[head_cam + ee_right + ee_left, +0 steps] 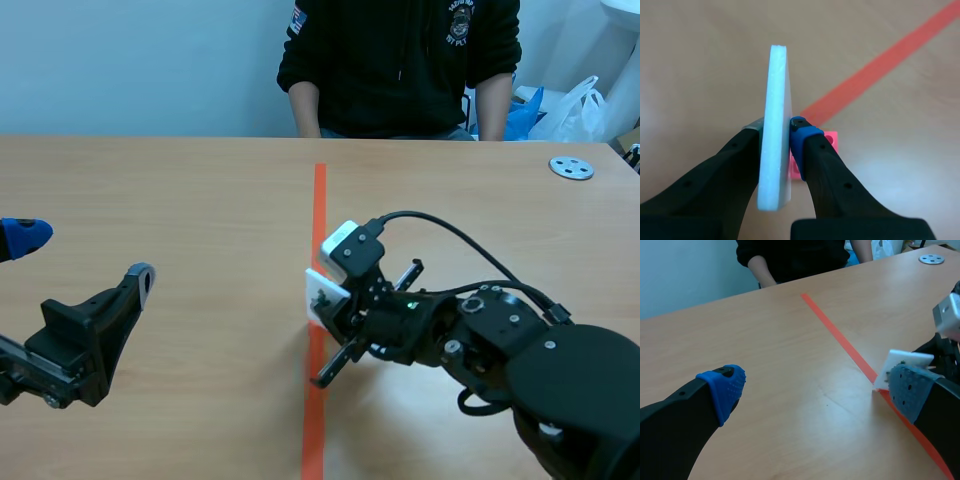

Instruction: Sort the leaf by its shape. The table is split by an orange tape line. A compound leaf with several leaflets goes to the left side, a simple leaf with one blade goes to the right side. Return to the home posture when a red brick is placed on the table.

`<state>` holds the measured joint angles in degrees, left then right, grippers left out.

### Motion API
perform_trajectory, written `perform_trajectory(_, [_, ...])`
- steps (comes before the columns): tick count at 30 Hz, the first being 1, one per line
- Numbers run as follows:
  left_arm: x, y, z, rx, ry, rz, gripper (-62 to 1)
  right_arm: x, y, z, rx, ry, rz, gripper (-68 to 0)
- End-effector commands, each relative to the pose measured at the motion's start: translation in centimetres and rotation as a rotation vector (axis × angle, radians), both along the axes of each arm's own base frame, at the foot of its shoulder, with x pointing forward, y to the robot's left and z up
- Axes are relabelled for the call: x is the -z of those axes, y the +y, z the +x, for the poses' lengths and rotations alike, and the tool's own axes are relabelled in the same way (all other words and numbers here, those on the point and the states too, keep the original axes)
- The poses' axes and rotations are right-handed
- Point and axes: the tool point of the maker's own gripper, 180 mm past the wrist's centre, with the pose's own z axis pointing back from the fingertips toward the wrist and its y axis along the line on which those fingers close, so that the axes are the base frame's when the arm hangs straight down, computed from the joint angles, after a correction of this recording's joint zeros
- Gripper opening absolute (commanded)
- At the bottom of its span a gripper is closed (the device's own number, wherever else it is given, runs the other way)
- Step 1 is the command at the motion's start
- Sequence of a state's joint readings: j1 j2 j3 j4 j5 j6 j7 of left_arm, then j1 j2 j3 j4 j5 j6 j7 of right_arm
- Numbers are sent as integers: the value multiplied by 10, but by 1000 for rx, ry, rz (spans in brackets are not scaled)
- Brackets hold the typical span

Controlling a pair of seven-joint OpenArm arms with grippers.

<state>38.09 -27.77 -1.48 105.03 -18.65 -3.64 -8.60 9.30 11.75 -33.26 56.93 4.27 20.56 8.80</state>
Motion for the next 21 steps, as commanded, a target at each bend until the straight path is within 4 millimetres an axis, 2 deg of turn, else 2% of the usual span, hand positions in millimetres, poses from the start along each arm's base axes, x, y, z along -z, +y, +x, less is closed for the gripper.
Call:
perform_trajectory(1, [-8, -3, 1, 3, -27, -16, 4, -13, -14, 15, 53, -39, 24, -640])
perform_trajectory(5, [-8, -3, 1, 3, -27, -16, 4, -16, -54, 30, 210, -43, 49, -640])
perform_trajectory(11, [-8, -3, 1, 3, -27, -16, 4, -10, -128, 34, 441, -40, 44, -640])
perform_trajectory(17, [-8, -3, 1, 4, -26, -16, 4, -6, -214, 19, 645, -46, -5, -640])
perform_trajectory(21, [-8, -3, 1, 4, -27, -16, 4, -7, -270, 1, 777, -45, -21, -640])
